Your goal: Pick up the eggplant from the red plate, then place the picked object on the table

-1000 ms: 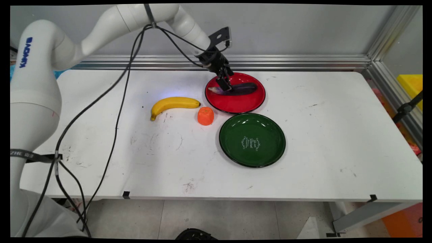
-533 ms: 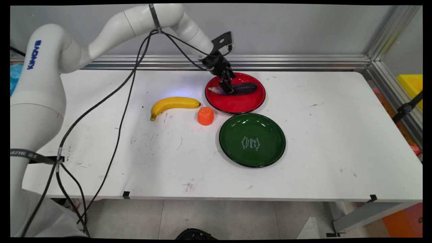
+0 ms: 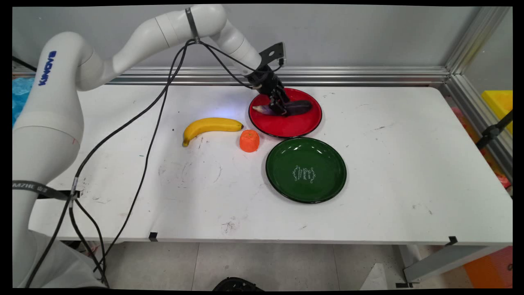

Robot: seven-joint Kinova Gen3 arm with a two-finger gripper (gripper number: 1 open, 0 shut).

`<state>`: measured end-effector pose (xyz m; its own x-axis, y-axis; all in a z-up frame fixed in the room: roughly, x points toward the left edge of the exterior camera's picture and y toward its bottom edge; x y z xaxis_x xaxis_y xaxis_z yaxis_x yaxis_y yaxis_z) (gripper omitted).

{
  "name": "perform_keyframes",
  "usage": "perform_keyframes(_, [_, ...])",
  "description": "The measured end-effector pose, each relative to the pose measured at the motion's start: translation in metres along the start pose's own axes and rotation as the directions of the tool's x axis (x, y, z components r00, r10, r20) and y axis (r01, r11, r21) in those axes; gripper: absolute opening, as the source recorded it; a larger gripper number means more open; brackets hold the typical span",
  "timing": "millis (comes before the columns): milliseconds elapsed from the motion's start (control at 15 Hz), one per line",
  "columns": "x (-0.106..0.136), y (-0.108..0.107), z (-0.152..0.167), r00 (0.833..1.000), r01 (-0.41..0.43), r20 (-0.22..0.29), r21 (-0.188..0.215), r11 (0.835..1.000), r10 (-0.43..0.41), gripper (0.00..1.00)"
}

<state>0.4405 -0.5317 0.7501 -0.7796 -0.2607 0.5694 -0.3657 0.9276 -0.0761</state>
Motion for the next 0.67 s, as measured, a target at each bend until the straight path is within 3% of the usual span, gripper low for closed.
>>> perform_keyframes(667, [0.014,0.005,-0.008,1.000,-0.015,-0.005,-0.019,1.000,0.015,0.00])
